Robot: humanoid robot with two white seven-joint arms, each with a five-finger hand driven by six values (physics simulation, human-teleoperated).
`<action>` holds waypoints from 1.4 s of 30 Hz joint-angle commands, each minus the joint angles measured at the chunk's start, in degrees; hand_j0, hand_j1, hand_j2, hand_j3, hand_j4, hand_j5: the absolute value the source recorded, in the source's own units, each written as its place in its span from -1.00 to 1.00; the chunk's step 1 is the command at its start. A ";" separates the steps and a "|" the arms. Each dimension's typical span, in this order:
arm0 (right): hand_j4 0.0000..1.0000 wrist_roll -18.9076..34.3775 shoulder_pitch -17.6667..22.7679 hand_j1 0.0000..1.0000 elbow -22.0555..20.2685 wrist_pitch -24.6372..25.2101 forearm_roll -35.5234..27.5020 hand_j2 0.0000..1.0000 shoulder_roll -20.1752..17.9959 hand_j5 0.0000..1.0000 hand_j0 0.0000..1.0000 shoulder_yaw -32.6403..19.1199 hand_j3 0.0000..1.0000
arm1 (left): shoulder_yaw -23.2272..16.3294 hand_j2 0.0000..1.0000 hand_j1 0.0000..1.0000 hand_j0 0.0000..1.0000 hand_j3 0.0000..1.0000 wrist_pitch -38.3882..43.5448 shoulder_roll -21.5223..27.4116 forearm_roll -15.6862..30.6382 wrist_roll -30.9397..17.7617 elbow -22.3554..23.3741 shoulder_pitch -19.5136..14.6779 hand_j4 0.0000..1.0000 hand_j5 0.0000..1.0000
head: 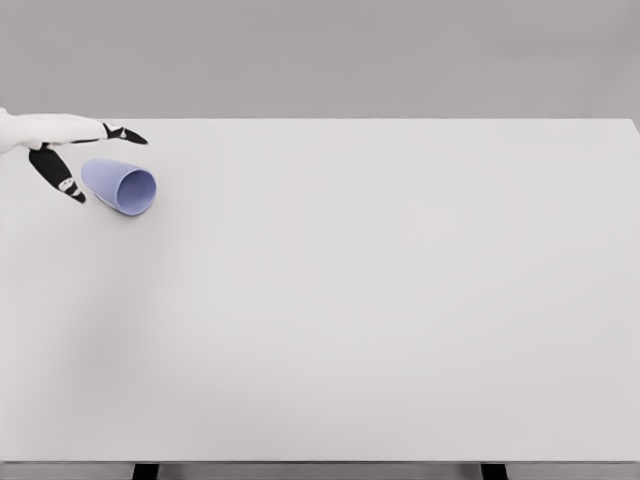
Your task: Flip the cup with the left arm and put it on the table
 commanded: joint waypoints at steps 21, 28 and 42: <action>1.00 0.03 0.00 1.00 -0.01 -0.03 0.03 1.00 0.00 1.00 1.00 0.00 1.00 | 2.96 1.00 1.00 1.00 1.00 -0.39 -5.63 -4.31 0.02 9.71 0.18 1.00 1.00; 1.00 0.03 0.00 1.00 -0.01 -0.03 0.03 1.00 0.00 1.00 1.00 0.00 1.00 | 2.87 1.00 1.00 1.00 1.00 0.41 -6.34 -5.28 0.02 9.71 0.61 1.00 1.00; 1.00 0.03 0.00 1.00 -0.01 -0.03 0.03 1.00 0.00 1.00 1.00 0.00 1.00 | 2.79 1.00 1.00 1.00 1.00 2.08 -7.39 -5.63 0.02 9.71 2.55 1.00 1.00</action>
